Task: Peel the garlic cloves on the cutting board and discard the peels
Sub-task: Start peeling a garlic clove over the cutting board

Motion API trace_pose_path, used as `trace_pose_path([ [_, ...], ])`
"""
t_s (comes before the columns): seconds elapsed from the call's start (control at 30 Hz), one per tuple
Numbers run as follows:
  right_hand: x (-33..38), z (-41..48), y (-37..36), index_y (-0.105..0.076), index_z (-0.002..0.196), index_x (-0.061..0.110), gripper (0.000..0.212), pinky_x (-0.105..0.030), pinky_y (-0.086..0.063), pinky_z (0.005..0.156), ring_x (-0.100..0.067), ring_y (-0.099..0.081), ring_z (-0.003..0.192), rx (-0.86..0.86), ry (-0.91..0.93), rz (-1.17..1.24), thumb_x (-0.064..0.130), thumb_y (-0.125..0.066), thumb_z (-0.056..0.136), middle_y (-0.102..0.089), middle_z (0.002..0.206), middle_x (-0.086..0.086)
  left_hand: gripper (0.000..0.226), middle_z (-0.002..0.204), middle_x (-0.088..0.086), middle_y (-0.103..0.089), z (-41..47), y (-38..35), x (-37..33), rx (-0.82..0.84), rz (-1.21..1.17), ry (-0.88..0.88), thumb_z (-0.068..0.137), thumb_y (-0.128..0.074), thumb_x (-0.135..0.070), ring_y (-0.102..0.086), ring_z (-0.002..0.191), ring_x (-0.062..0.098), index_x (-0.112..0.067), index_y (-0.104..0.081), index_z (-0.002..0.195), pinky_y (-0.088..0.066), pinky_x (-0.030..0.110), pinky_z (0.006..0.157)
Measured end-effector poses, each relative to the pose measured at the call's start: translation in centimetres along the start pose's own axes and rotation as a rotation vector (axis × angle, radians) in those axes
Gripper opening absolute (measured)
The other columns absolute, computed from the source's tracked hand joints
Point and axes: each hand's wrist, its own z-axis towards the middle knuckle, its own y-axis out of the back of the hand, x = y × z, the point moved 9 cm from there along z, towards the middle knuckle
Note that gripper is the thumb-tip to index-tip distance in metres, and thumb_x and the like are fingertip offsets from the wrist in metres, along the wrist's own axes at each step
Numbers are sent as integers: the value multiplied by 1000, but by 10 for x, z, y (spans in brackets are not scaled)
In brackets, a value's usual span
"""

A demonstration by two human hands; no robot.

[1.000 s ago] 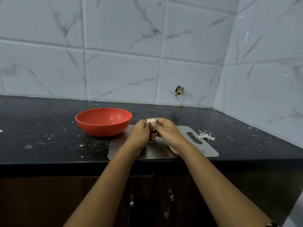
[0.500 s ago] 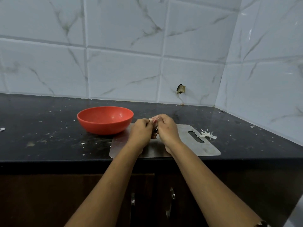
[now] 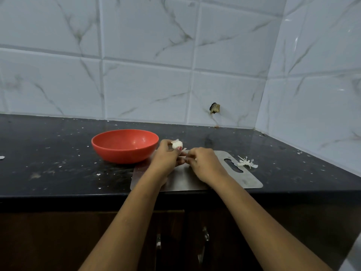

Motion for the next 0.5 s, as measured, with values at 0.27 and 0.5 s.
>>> trace_pose_path([
  [0.27,-3,-4,3,-70,111,24,23,-33,-50,86,-18,-57,108,-90,-17,-17,24,-54,94,-70,108,3,24,99,7,-55,-4,5,-4,61,115,29,96,-50,1,-55,73,14,-6,-50,118,-54,14,57],
  [0.5,-5,0,11,-66,110,18,21,-27,-57,67,-7,-64,80,-163,-44,603,31,-59,95,-67,95,4,22,81,7,-61,-5,-7,-8,196,86,-18,93,-53,5,-58,70,13,-4,-61,111,-55,16,66],
])
